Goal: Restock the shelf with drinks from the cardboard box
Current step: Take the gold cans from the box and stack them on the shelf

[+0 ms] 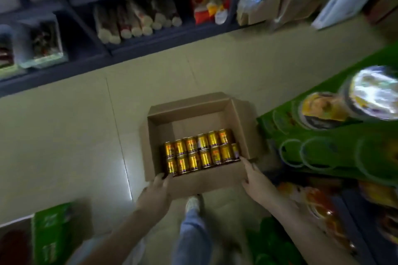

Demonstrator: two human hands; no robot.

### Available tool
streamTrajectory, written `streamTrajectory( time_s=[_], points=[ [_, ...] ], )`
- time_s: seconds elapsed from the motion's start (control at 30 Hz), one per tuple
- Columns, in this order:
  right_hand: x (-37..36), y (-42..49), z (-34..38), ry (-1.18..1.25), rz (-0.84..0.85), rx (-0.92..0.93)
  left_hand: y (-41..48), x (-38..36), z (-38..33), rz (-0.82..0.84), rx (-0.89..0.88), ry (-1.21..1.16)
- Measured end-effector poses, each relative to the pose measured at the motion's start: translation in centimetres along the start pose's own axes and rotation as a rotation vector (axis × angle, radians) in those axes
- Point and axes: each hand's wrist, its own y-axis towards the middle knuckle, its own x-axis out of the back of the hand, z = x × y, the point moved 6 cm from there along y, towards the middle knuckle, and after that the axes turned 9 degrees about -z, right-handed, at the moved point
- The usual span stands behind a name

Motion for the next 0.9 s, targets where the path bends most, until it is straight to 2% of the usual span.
streamTrajectory(
  time_s=[0.27,0.5,0.63,0.7,0.83,0.9],
  points=[
    [-12.4,17.0,-6.3,0.057,-0.004,-0.134,14.4,-14.3,1.2,0.095,0.090,-0.059],
    [-21.8,26.1,-11.3,-0.064,0.076,-0.149,20.7,-26.5,-0.5,0.138,0.101,-0.302],
    [-22.5,28.7,-11.5,-0.147,-0.008,-0.179,22.0,-28.0,-0.6,0.042,0.121,-0.333],
    [-22.1,29.4,-11.2,-0.133,-0.044,-0.189,22.6,-27.9,-0.9,-0.015,0.100,-0.421],
    [-21.2,29.5,-10.9,0.150,-0.058,-0.206,24.3,-26.6,-1.7,-0.028,0.084,-0.602],
    [-21.0,29.1,-9.7,0.312,-0.007,-0.159,25.3,-25.7,-2.0,0.000,0.117,-0.754]
  ],
)
